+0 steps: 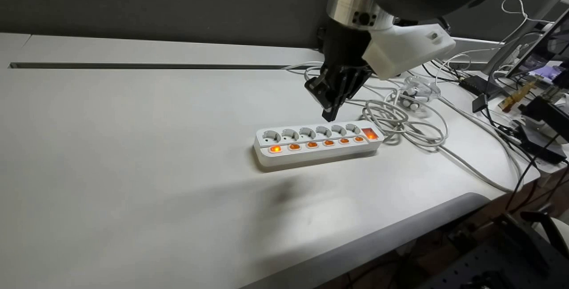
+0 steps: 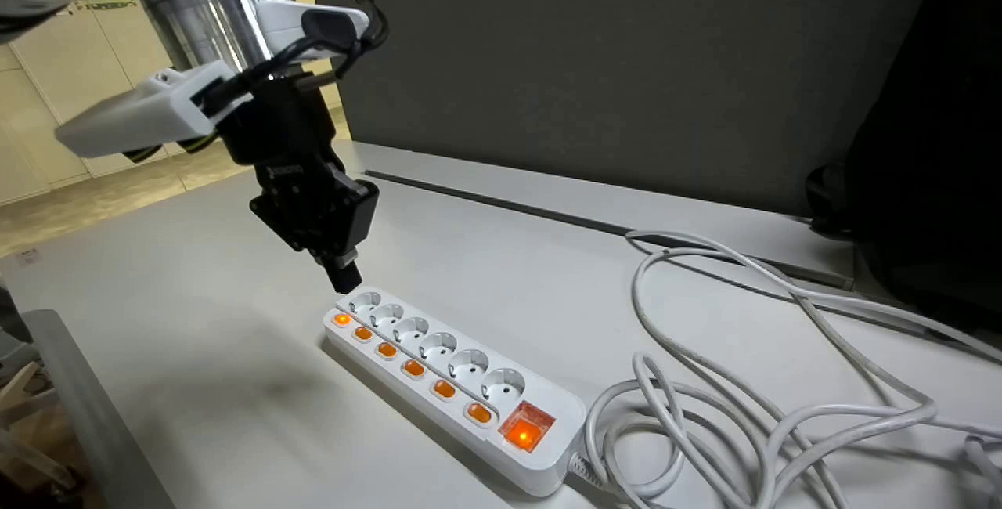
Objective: Turn off the first switch on the left side of the adapter
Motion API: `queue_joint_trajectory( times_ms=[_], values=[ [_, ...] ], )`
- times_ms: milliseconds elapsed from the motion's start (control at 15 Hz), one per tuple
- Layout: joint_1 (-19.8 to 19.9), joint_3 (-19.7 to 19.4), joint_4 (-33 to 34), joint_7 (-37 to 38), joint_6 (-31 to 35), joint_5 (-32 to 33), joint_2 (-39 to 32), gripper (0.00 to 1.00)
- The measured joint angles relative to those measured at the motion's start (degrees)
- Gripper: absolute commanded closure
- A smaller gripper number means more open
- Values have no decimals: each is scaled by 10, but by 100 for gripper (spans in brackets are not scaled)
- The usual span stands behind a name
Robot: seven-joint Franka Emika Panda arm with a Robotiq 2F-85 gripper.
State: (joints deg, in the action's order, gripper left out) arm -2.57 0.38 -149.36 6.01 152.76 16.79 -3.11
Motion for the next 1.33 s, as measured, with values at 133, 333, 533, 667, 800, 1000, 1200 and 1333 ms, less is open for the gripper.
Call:
queue_joint_trajectory(
  times_ms=[133,333,533,667,800,1000,1200,1333],
  values=[
    [0,0,0,0,6,3,-3,100],
    [-2,0,1,6,20,17,-21,100],
    [-9,0,4,8,29,22,-45,100],
    [-18,0,6,8,34,22,-62,100],
    [-28,0,10,7,46,22,-79,100],
    [-43,3,17,4,74,21,-102,100],
    [-54,7,27,-4,100,21,-124,100],
    [-60,7,36,-8,109,20,-137,100]
  ],
)
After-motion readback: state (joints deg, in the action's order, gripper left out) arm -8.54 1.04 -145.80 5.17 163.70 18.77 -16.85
